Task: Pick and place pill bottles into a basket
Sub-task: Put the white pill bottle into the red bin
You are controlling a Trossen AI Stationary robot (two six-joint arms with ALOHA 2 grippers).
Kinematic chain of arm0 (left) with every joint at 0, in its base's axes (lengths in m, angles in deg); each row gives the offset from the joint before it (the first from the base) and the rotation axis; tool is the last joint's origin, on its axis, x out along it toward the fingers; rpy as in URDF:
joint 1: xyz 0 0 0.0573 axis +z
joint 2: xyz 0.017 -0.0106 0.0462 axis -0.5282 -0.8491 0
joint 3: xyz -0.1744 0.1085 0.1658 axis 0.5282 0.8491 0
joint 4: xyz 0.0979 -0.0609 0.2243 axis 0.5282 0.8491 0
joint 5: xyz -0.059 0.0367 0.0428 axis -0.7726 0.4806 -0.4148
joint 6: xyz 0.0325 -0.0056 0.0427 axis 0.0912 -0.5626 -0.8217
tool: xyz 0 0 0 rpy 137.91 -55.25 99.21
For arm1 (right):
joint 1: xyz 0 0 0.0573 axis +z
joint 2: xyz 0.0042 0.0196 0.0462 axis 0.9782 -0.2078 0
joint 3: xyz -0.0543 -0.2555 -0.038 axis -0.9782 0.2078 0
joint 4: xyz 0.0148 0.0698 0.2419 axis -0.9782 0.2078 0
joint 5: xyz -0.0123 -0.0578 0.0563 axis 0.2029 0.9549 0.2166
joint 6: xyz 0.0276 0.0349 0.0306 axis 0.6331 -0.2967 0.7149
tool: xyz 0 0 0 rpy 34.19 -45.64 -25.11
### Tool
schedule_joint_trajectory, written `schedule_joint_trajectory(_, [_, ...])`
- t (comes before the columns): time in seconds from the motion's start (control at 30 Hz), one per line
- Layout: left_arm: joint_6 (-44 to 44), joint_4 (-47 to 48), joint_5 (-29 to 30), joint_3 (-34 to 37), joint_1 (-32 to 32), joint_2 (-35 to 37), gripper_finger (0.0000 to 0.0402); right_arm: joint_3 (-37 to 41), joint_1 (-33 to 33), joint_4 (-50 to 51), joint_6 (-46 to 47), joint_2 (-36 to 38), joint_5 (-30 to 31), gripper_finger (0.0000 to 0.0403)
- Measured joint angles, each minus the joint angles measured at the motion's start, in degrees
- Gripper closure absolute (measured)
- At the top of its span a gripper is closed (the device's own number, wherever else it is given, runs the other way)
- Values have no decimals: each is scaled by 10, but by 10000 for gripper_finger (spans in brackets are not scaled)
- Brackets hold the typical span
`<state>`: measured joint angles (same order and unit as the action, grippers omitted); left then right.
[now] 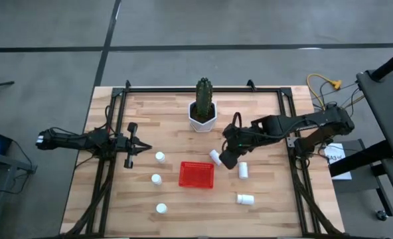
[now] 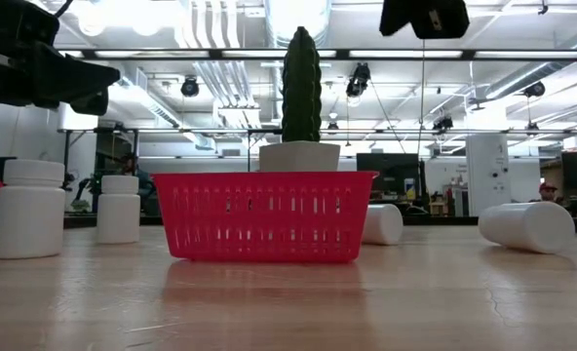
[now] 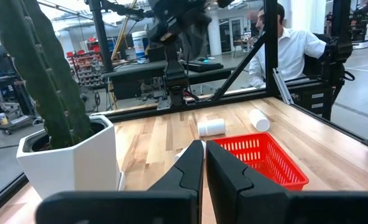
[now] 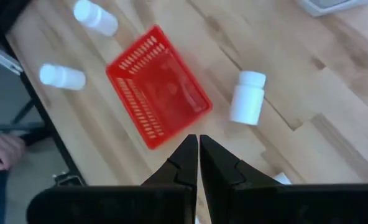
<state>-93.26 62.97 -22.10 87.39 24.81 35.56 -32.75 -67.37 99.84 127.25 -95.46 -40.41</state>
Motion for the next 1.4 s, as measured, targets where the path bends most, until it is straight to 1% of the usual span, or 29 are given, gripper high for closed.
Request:
schedule_joint_trajectory(0.13, [0,0,0,0,0,0,400,1,5,3,-8,-25,-1,381])
schedule_joint_trajectory(0.3, [0,0,0,0,0,0,400,-2,5,5,-33,-67,-9,345])
schedule_joint_trajectory(0.43, [0,0,0,0,0,0,400,-9,5,6,-57,-97,-25,304])
schedule_joint_trajectory(0.6, [0,0,0,0,0,0,400,-14,4,12,-70,-123,-26,246])
schedule_joint_trajectory(0.8, [0,0,0,0,0,0,400,-14,-2,28,-71,-123,-25,183])
schedule_joint_trajectory(1.03, [0,0,0,0,0,0,400,-15,-15,29,-85,-123,-23,125])
schedule_joint_trajectory(1.2, [0,0,0,0,0,0,400,-13,-31,28,-101,-123,-11,98])
schedule_joint_trajectory(1.4, [0,0,0,0,0,0,400,-9,-40,27,-105,-123,-8,93])
